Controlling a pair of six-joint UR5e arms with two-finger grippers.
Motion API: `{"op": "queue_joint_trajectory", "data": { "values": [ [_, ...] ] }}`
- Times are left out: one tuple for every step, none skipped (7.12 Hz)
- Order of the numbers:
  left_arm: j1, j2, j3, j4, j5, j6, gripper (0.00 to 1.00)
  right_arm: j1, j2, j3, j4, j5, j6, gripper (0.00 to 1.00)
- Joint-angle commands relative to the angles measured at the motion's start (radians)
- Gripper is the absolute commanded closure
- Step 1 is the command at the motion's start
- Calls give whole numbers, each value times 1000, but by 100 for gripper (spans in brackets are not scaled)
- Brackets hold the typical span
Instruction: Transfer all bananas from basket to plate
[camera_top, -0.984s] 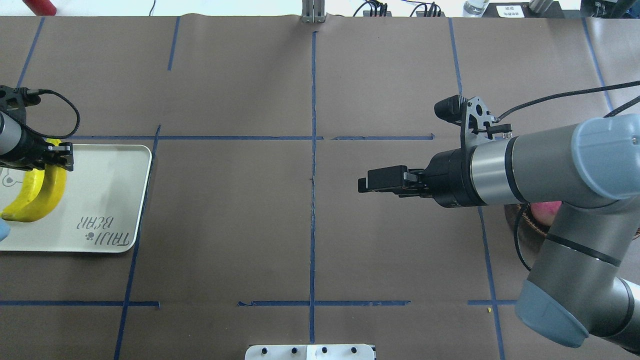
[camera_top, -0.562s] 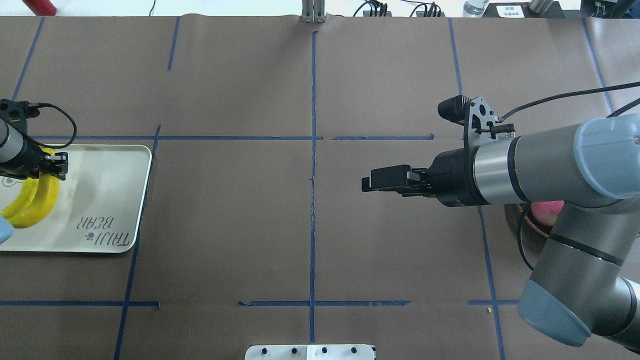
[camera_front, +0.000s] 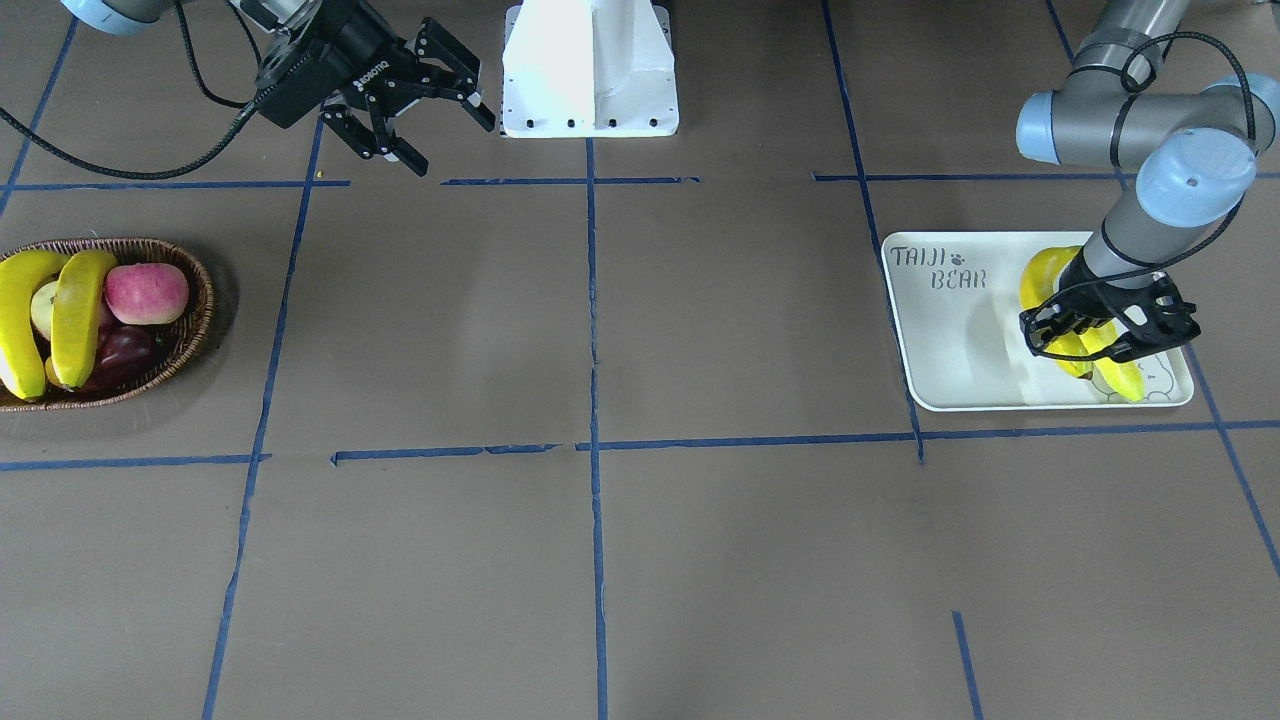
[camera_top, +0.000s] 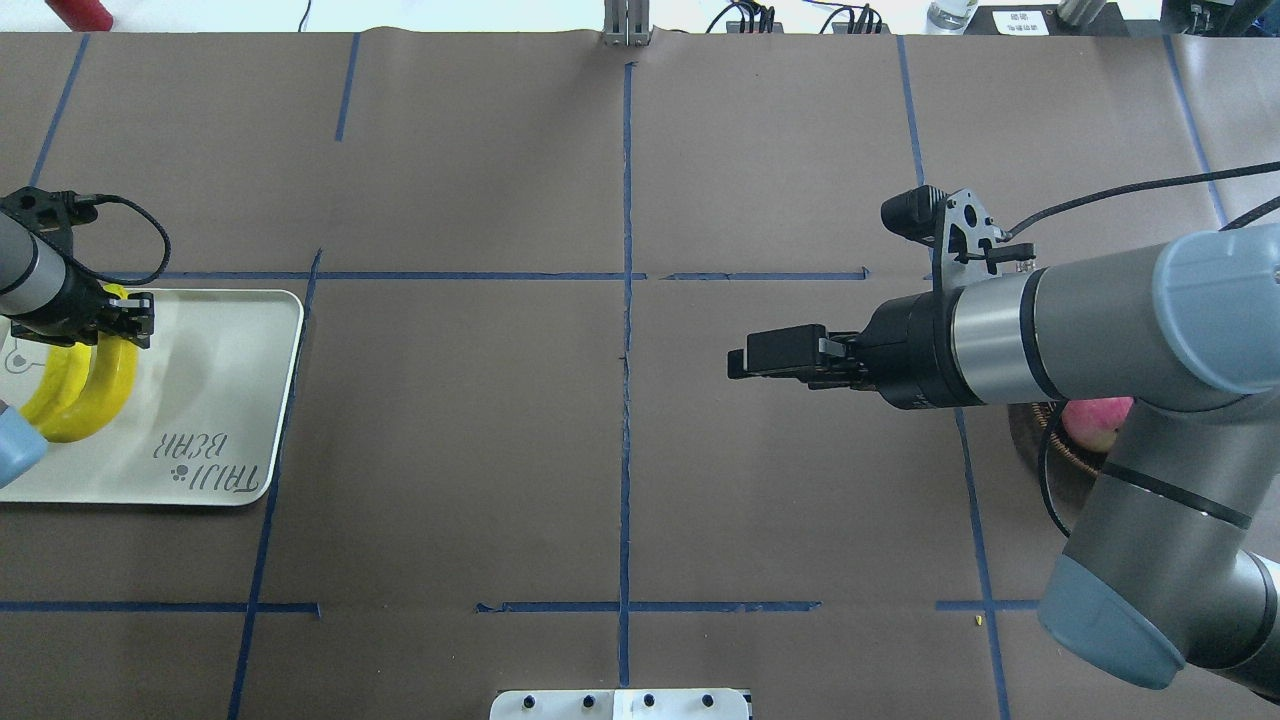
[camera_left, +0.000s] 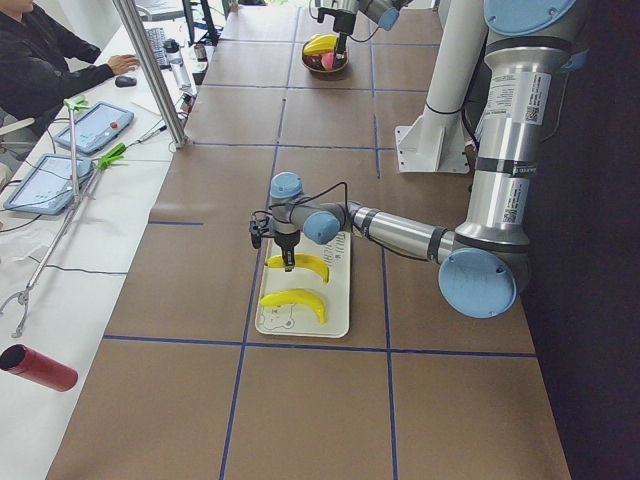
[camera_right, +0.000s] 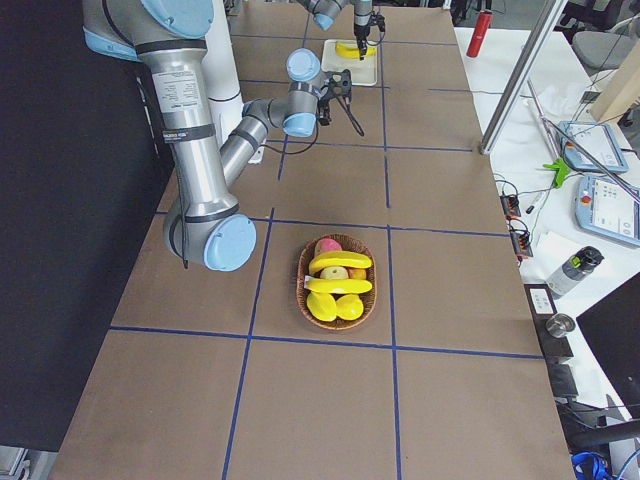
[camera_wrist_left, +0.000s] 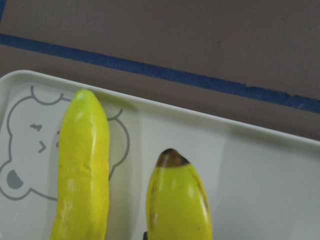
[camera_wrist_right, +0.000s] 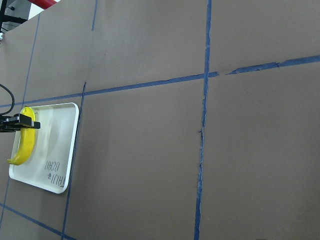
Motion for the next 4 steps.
{"op": "queue_joint_trajectory", "data": {
  "values": [
    [-14,-1,9,-4,2,77,1,9,-4,-1,-2,3,0,1],
    [-49,4,-4,-4,-3,120,1,35,-16,7,-30,13,-2,1],
    [-88,2,-46,11,-20,124,1,95,-22,14,-107,47,-12,1],
    [-96,1,-123,61,-71,122,1,148,-36,22,-192,87,-59,1]
  ]
}}
